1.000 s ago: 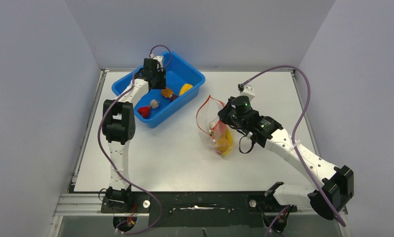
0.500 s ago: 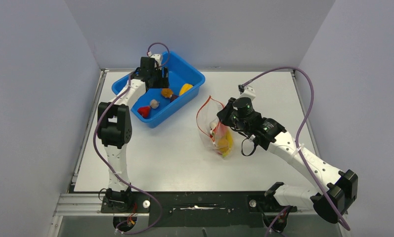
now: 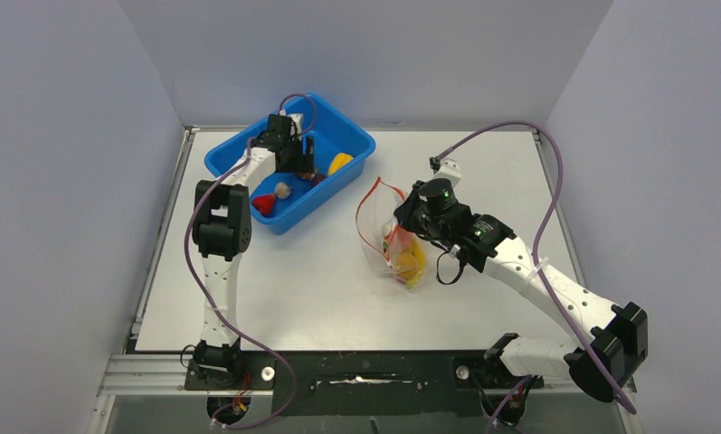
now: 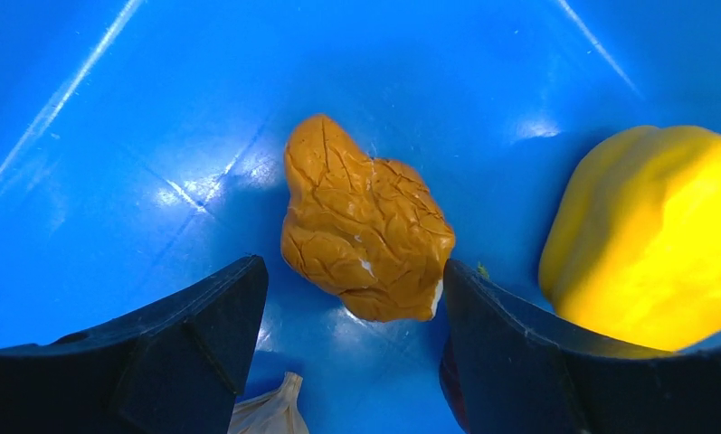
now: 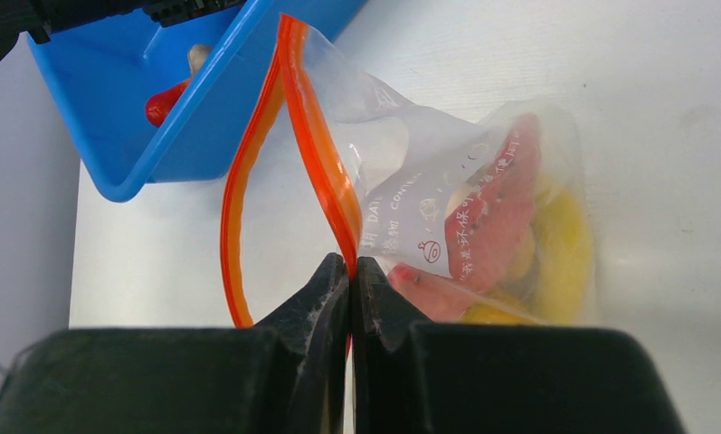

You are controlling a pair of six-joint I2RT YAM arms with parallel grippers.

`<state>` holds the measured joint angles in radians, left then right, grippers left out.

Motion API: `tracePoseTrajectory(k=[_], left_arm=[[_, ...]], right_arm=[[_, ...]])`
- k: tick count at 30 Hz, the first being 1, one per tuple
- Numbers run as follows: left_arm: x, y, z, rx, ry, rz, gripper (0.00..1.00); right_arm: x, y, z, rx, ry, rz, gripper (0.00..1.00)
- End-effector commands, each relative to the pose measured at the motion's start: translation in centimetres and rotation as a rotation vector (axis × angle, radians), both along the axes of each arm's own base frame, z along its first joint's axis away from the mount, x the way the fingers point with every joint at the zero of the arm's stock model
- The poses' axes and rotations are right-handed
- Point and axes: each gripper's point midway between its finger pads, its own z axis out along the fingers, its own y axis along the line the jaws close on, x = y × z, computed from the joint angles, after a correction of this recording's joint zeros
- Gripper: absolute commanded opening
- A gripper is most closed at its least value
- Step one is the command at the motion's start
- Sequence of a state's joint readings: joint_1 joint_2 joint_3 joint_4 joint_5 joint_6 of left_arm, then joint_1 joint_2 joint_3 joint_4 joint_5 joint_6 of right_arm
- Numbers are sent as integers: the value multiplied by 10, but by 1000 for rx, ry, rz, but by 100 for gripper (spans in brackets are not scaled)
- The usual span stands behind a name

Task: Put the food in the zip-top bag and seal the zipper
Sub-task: Pick up the fake bread from the bin.

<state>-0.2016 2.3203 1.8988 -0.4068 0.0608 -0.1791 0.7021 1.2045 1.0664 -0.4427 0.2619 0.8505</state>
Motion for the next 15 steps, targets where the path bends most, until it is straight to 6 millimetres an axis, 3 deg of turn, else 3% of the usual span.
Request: tracePoseTrajectory(k=[1,4,8,15], left_arm=[[14,-7,6,-17,-48,-22,71],[14,-6,-4,-2,-43,-17,70],[18,4,-8,51,-48,3,63],[27,10,5,52,-82,8,44]], right_arm=[[12,7,25,26,-64,-6,0],[14,8,24,19,-65,-6,1],[16,8,23,12,-67,-4,1],[16,6,23,1,-69,-6,1]])
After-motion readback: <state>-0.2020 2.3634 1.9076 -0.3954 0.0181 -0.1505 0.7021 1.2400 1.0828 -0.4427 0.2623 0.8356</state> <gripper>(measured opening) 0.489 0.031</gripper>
